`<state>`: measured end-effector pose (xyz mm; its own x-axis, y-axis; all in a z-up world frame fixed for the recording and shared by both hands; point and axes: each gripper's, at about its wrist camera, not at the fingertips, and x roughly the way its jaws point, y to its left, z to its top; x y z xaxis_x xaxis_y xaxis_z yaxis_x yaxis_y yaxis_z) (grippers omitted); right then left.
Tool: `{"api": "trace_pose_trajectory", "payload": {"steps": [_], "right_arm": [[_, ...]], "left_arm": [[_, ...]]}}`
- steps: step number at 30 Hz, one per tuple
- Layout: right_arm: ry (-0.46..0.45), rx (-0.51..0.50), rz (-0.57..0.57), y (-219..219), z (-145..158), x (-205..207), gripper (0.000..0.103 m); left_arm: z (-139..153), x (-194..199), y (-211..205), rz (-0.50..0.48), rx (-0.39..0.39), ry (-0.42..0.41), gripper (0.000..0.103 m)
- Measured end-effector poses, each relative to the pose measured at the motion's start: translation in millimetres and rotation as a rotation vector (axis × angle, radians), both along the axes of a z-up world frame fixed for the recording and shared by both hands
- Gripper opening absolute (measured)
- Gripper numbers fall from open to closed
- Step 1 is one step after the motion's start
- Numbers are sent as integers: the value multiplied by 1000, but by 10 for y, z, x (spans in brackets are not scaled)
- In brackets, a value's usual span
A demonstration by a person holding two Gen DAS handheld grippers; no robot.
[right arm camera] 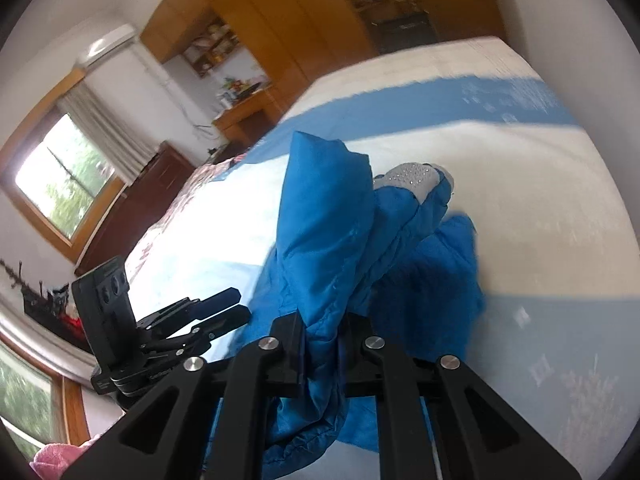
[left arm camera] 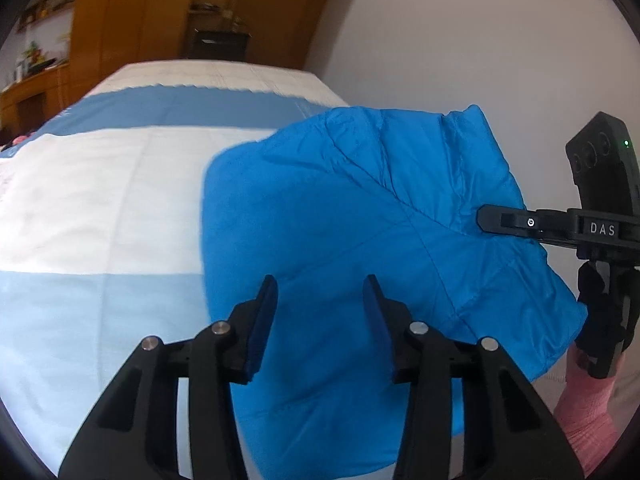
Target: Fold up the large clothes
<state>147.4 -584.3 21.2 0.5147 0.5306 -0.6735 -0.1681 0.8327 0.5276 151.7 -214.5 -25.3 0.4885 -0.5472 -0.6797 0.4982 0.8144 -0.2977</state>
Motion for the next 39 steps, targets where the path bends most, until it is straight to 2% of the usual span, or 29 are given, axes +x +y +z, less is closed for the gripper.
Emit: {"api": "trace_pose_trajectory", "payload": {"steps": [4,6,9,12,15,17,20,23,26,29,32,33,39], "right_arm": [[85,14,-44,-266,-453,-47,11],[114,19,-60,-297,-696,-79,13],[114,38,-74,-350,-985,-144,17],[110,87,-83,-381,-1163,-143,18],[98,95,-94,-373,-1257,-118,19],[98,84,-97,-377,-1265,-110,19],[85,45,-93,-350,-1080,-115,23],[26,-89,-121,-269,-747,-290,32],[-73,-193,-135,-170,-403,-493,32],[-126,-179,-31,114,-173,-585,32],[-94,-200,88,465,-221,-590,26],[-83,-213,109,507,-258,-588,20],[-13,-250,86,410,-597,-651,7]], "left_arm": [[-273,69,-116,-45,-7,81,42],[-385,81,-147,-62,-1,90,42],[-506,56,-206,-73,27,71,42],[-616,50,-189,-68,28,69,42],[-676,81,-116,-58,19,68,42],[-692,100,-107,-51,17,72,42],[-612,95,-90,-46,-1,89,41],[-429,49,4,-33,12,52,42],[-243,-51,219,2,4,-15,44],[-198,-175,364,39,11,-19,45],[-253,-293,362,27,16,19,43],[-270,-334,333,23,28,21,43],[-414,-423,180,-13,83,-3,43]]}}
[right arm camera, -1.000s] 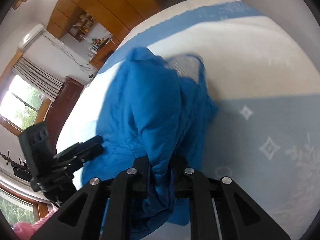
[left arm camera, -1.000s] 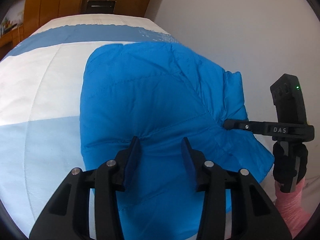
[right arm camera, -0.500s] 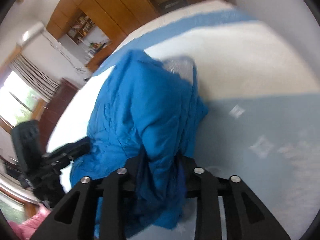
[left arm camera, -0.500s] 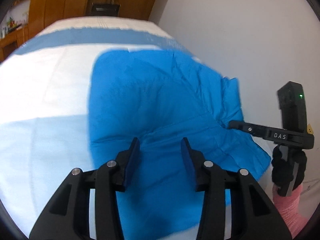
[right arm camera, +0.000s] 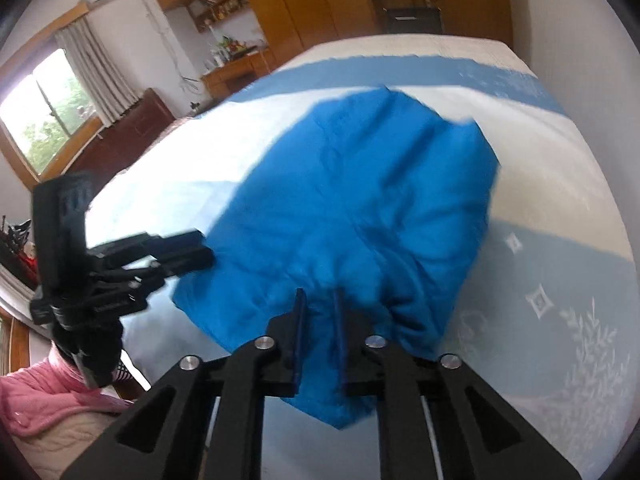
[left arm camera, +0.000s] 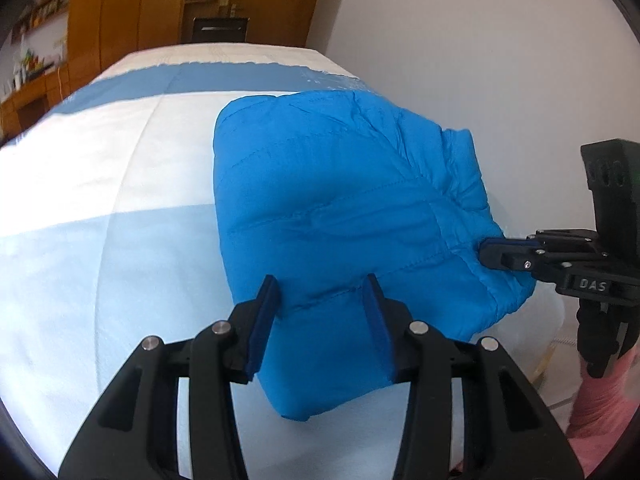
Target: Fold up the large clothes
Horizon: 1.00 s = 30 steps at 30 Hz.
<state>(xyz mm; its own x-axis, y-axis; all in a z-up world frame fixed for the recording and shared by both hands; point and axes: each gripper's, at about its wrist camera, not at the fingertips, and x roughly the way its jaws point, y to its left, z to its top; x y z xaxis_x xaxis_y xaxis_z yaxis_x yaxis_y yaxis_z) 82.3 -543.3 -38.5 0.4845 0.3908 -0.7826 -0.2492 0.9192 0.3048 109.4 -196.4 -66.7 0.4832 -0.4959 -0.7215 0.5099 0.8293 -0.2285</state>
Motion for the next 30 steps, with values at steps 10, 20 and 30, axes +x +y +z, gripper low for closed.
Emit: {"api": "trace_pose_trajectory", "payload": {"steps": [10,20,30], "right_arm": [[16,10,-48,-51,-496,-26,0],[-40,85,-42,-81,46,31,4],[-168,16,-127,61,421,993,5]], "left_arm": [[-254,-41,-64,-9,8,-5,44],[93,240,71,-16,-84,53,35],[321,1194,-319,18,-113,100,35]]}}
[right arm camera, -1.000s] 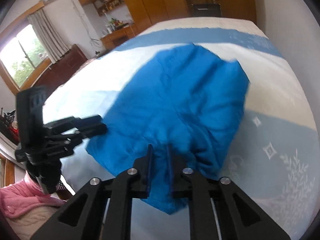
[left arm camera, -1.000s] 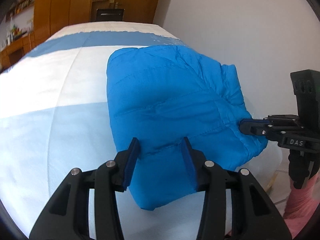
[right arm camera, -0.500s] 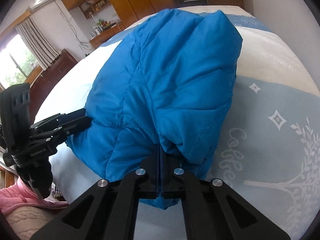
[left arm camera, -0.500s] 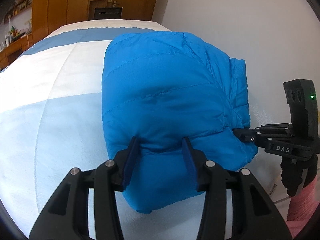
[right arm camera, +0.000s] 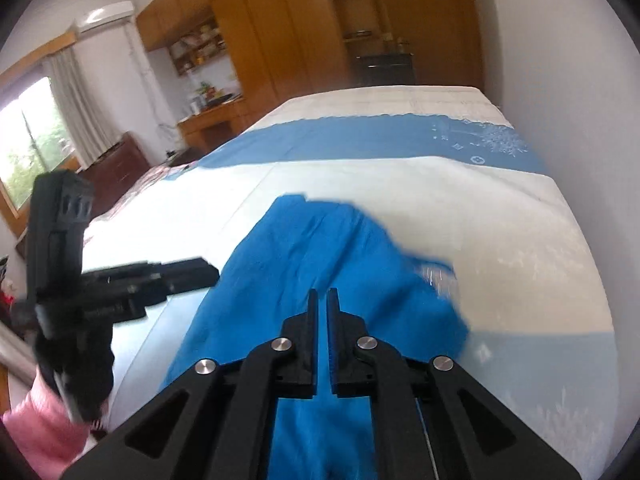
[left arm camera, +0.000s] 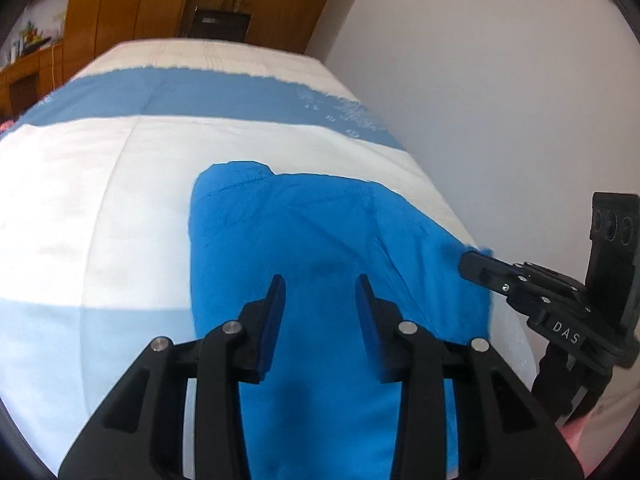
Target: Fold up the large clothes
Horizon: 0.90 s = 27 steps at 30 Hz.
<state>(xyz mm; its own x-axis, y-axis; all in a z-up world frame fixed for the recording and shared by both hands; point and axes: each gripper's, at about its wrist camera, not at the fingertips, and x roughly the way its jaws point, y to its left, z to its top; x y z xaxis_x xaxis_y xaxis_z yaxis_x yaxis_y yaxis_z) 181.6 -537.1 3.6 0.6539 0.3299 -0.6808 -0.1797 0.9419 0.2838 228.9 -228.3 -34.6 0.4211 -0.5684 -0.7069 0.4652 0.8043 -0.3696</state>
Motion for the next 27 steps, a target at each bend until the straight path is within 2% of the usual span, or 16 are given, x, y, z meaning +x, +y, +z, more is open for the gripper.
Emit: {"api": "trace_pose_trajectory", "payload": {"steps": [3,4,9,14,20,24,26,27], "right_arm": [[45,-11,-44,-26,-172,291,5],[65,-27,-64,-48,-260,365,1],[152,-6,-70,-164,-655,520,0],[142,42,-66,-229,-901,486,0],[115,74,-80,-245,-972,486,0],[79,101,-74,-308,-782,369,0],[52,105,-77,-347,-659,267,8],[38,101,-82,-361,-581,196,15]], "left_arm": [[-201,293,-141,-6,22,88,33],[-263,349,-177,-5,36,95,33],[-511,443,-326,-20,107,82,34],[-660,503,-315,-13,102,93,35],[-697,506,-381,8,141,48,35],[-528,396,-327,17,158,0,37],[-418,302,-208,32,137,-8,44],[-360,243,-124,34,128,-10,45]]}}
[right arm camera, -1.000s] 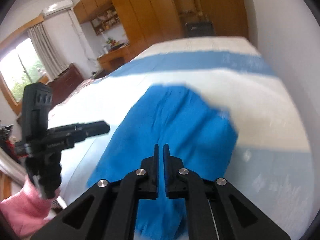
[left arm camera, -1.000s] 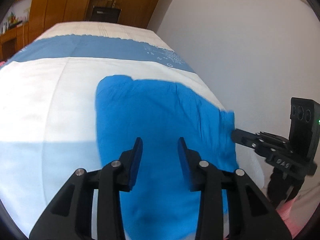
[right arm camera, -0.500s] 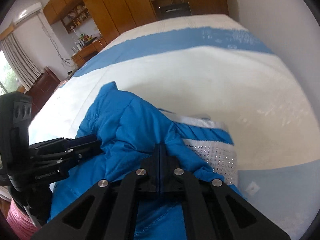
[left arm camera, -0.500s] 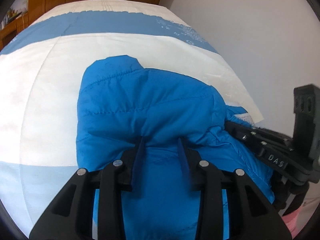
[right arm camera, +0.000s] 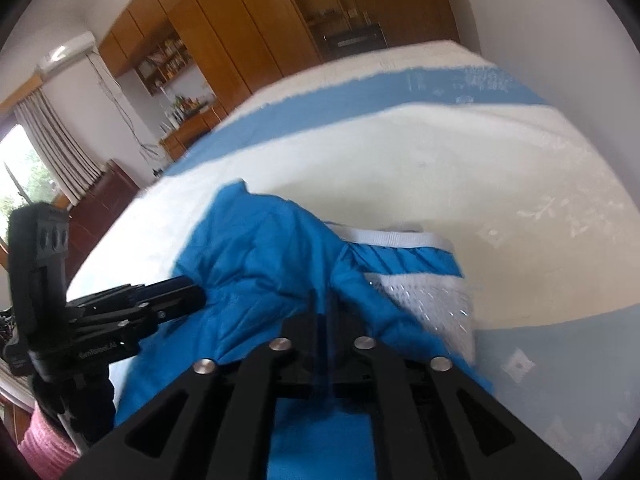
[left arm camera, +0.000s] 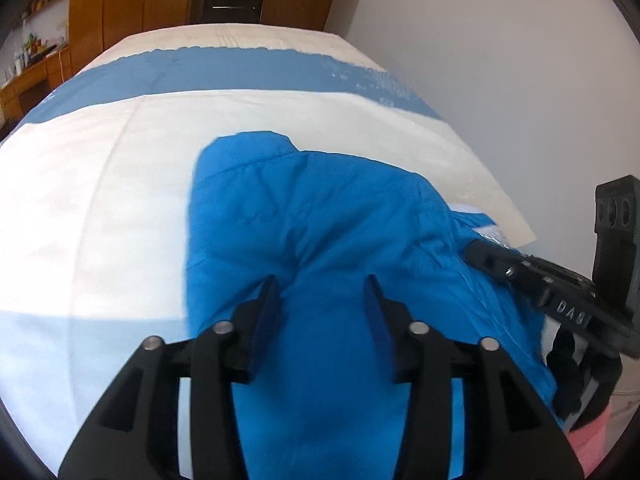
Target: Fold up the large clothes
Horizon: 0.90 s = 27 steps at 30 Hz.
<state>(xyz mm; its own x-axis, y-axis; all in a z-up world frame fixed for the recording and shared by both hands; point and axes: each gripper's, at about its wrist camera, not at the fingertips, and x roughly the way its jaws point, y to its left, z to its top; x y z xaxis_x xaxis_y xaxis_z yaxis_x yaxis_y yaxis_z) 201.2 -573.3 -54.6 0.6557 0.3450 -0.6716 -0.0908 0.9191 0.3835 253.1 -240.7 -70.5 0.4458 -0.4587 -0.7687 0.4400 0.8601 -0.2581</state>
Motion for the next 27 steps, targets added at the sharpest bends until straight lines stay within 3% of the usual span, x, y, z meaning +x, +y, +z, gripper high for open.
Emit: {"api": "trace_pose_trajectory", "payload": {"steps": [3,7,9,13,18,27], "right_arm": [[-47,-20,12,-4,217,-249,30],[-63,-69,15,36,328,-491,54],[-50,-75,5,23,322,-570,58],[13,-9,-10,-88,226,-644,70],[54,15,-10,-156,125,-691,79],[132,150,30,-317,-125,-649,84]], "left_arm": [[130,-186,267,41,12,-47,52],[166,-403,578,77,8,-51,56],[161,-475,637,82,16,-51,64],[88,-634,729,60,14,-27,64],[32,-699,749,37,-8,-1,65],[-55,-666,714,8,-8,12,69]]}}
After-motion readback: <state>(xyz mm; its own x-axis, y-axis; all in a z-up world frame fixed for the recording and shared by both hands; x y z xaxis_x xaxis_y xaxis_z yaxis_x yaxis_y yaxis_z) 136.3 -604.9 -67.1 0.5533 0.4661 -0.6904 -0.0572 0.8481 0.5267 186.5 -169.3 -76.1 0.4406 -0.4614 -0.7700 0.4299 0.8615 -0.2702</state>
